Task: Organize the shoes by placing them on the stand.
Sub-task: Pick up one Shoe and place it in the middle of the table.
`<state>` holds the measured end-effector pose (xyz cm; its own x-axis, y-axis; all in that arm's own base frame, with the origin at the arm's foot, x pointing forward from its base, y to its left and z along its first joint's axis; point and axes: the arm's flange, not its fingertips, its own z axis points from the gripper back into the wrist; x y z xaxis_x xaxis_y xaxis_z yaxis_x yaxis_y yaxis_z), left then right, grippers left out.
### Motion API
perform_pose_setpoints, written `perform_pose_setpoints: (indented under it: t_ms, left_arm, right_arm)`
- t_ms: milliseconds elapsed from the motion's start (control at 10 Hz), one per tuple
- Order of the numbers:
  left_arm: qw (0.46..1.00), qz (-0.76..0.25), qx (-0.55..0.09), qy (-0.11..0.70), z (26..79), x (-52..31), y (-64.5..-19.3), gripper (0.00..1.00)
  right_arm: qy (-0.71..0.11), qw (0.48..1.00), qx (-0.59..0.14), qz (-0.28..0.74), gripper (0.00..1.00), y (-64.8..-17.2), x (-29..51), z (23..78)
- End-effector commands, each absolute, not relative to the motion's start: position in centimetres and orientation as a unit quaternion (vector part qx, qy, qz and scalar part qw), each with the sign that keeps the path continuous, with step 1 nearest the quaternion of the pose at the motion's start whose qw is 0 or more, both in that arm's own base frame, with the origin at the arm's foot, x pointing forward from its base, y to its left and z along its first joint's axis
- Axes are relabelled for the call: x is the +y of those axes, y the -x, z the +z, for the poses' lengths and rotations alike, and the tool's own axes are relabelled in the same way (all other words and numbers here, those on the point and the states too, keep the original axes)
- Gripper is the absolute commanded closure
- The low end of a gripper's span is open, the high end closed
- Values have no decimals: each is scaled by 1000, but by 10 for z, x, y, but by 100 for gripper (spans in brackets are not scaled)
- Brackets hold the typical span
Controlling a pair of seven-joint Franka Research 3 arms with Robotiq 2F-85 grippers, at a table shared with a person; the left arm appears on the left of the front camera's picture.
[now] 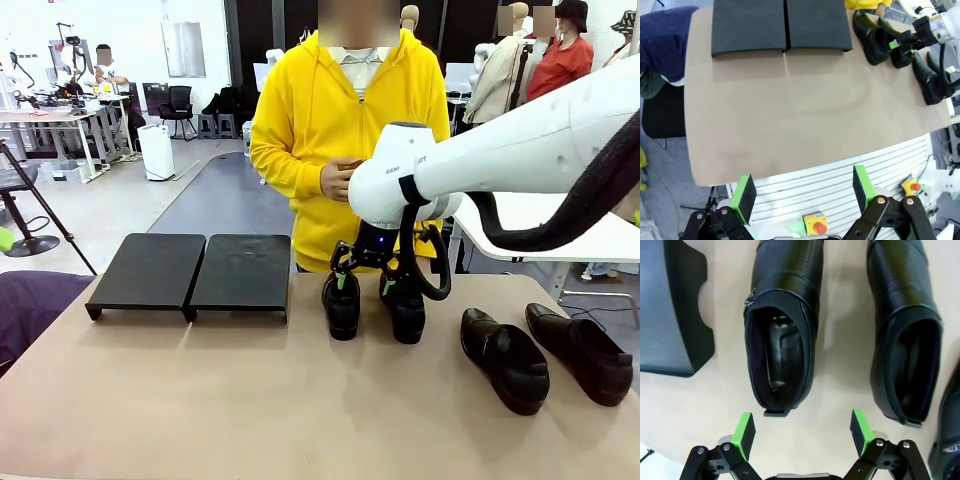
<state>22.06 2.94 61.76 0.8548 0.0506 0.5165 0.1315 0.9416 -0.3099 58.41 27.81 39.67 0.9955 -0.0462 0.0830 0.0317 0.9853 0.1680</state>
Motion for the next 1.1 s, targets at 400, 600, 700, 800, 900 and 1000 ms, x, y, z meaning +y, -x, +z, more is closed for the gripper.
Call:
perform_pose_setpoints:
  t_ms: [400,600,700,800,900,1000]
  left_arm:
    - [945,-24,-274,174,618,30,-222,0]
    - [945,-24,-274,174,618,30,-222,0]
    - [945,-24,-274,174,618,30,-222,0]
    - [945,-24,-274,174,618,30,-222,0]
    - [945,-24,-274,174,618,30,-222,0]
    - [945,-24,-274,174,618,30,-222,0]
  right_arm:
    - [-70,991,-94,-61,0,-615,283,350]
    - [-74,992,-85,-63,0,-620,284,342]
    - [-75,992,-82,-59,0,-621,284,343]
    - [-83,992,-75,-59,22,-621,285,341]
    - [-87,992,-68,-59,78,-621,286,341]
    - [-90,992,-64,-64,100,-621,286,341]
